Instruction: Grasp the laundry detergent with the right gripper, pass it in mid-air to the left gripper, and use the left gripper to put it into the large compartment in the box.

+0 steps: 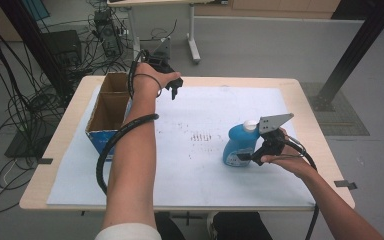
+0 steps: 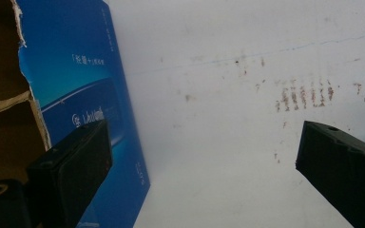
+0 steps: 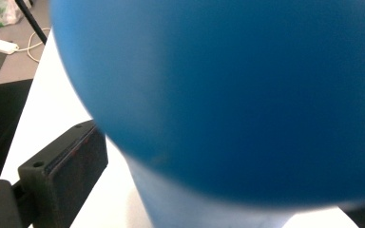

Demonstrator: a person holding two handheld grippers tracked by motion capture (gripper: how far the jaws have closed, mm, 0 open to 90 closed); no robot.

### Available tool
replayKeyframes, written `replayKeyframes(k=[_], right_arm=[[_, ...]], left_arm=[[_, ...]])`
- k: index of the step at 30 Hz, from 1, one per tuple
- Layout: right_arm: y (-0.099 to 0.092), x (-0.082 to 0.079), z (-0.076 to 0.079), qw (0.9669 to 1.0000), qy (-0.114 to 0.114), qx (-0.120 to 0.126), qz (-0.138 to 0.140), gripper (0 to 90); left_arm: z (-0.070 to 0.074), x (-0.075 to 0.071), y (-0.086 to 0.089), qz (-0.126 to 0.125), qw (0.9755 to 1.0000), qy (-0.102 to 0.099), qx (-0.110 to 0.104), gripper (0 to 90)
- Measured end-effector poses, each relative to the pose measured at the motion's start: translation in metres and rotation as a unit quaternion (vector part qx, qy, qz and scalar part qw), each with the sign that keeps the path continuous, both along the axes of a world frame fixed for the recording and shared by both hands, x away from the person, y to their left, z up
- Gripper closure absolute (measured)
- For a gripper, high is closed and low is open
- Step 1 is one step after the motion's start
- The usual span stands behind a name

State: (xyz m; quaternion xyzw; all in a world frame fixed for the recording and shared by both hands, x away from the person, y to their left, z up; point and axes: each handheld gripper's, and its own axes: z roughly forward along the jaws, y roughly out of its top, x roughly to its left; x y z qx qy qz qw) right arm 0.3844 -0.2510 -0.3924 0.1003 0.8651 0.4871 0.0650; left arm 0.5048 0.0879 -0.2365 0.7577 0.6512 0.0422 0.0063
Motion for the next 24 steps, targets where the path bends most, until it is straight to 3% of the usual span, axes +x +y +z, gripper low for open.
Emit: replayKeyframes(k=[24], right_arm=[[0.0012,0.0008,0.0004,1.0,-0.005,-0.004,0.002,9.7]], left_arm=[[-0.0004,-0.0005,0.0017,0.001,1.0,0.001,0.002,5.4]])
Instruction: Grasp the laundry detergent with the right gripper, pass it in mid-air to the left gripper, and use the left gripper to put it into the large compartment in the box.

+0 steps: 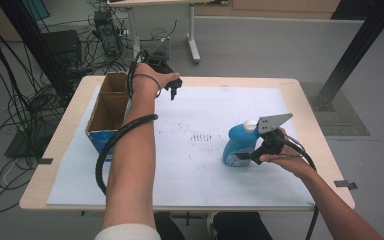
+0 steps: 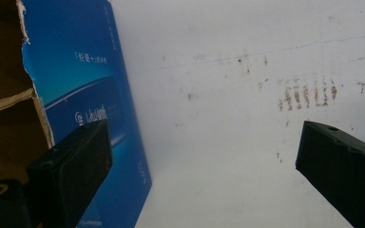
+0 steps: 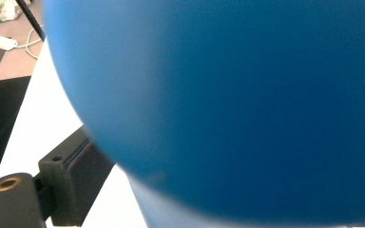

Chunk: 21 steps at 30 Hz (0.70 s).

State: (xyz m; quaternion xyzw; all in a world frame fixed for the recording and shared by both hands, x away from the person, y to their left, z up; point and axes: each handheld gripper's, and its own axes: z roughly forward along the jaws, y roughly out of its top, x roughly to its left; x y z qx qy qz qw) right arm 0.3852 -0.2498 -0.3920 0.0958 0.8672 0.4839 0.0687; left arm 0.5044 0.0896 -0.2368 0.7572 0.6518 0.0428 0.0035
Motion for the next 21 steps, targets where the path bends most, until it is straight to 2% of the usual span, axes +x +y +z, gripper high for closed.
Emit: replayKeyframes(k=[10,11,21], right_arm=[[0.0002,0.0008,0.0,1.0,-0.006,-0.001,0.004,16.2],[0.0005,0.0009,-0.0002,0.9999,-0.01,-0.001,0.007,19.4],[0.0021,0.0011,-0.0019,0.9997,-0.007,-0.004,0.022,29.1]], left_arm=[[0.0004,0.0002,0.0008,0.0,1.0,-0.001,0.0,5.5],[-0.0002,0.0002,0.0012,0.001,1.0,-0.001,0.001,5.5],[-0.0013,0.0002,0.0029,0.002,1.0,0.001,0.001,5.5]])
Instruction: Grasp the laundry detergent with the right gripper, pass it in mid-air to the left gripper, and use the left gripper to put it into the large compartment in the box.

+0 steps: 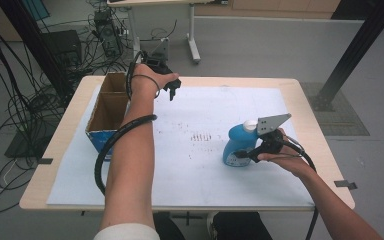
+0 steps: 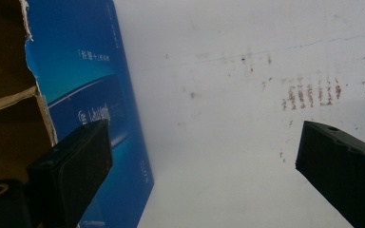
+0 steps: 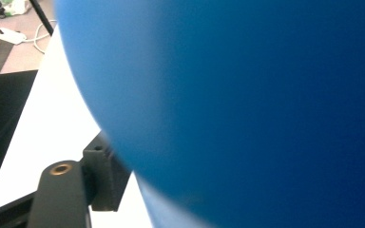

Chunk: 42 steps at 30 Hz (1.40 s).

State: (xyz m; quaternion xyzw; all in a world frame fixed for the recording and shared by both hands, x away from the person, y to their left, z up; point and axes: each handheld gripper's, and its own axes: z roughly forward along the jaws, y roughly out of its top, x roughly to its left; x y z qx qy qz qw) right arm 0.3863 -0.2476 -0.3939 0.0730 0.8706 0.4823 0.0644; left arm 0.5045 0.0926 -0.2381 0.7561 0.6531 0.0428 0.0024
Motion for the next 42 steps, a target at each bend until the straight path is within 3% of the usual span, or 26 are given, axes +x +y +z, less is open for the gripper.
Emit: replayKeyframes(k=[11,42], right_arm=[[-0.0003,0.0008,0.0002,0.9999,-0.001,0.003,0.011,38.9],[-0.0018,0.0022,0.0004,0.9998,0.01,0.008,0.016,42.1]], left_arm=[[0.0006,-0.0002,0.0009,0.001,1.0,0.0,0.001,5.5],[0.0042,0.0001,-0.0019,0.0,1.0,-0.002,0.003,5.4]])
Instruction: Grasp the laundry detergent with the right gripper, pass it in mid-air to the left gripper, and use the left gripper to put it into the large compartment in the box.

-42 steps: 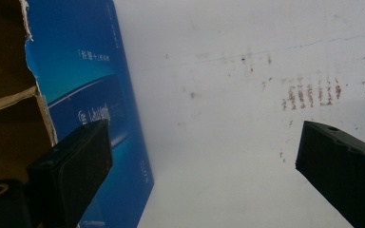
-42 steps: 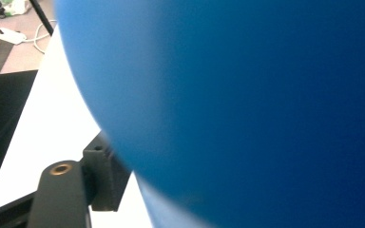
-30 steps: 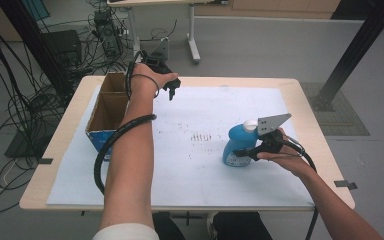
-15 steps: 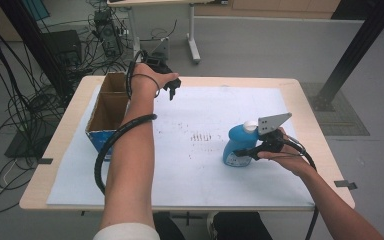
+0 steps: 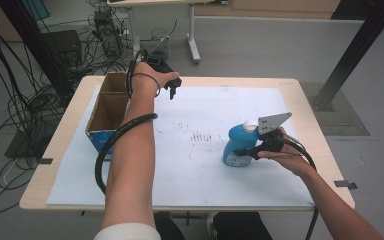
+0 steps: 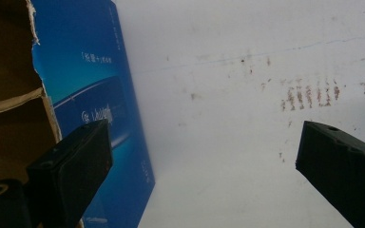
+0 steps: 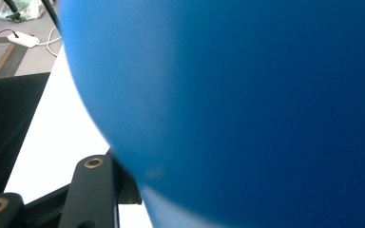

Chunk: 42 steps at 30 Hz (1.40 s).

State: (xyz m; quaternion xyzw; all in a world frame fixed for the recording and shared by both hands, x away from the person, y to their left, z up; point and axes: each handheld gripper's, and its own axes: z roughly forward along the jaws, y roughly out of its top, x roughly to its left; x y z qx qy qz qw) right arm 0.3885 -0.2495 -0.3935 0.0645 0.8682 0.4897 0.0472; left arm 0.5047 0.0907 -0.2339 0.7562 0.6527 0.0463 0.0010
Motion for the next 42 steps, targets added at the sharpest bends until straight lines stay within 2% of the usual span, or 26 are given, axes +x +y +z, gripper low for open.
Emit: replayKeyframes(k=[42], right_arm=[[-0.0002,0.0008,0.0001,1.0,0.001,0.0,0.002,42.9]], left_arm=[[0.0045,0.001,-0.0032,-0.003,1.0,-0.001,0.006,5.4]])
